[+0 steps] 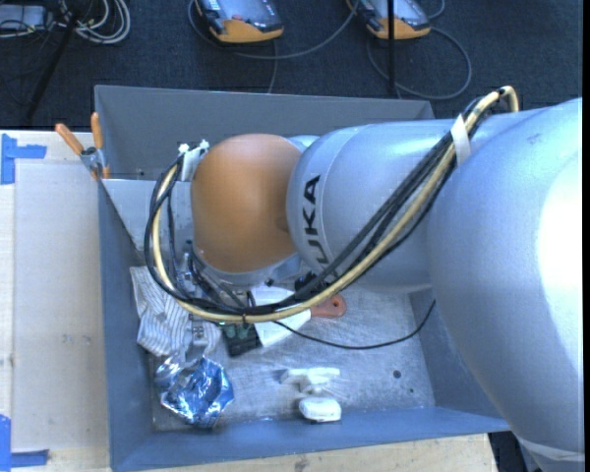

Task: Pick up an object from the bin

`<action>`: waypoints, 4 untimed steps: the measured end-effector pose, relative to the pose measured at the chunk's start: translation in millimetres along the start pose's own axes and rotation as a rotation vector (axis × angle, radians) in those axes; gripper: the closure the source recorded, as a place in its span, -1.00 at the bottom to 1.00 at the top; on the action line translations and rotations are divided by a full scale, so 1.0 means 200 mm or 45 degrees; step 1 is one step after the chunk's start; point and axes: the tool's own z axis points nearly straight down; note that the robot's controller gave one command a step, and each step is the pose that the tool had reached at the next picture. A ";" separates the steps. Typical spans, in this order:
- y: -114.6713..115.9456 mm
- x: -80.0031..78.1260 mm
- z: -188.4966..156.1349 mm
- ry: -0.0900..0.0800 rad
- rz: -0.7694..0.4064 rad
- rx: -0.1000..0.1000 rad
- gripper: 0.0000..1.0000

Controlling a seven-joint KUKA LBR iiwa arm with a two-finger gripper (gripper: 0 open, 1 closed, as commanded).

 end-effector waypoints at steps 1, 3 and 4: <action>-0.01 -0.01 -0.02 -0.009 0.005 -0.002 -1.00; 0.03 0.06 0.33 -0.008 -0.387 -0.001 -1.00; 0.01 0.09 0.36 -0.017 -0.074 -0.009 -1.00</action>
Offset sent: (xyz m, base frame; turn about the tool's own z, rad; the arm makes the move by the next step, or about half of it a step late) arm -0.0220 0.0106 -0.0825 -0.4756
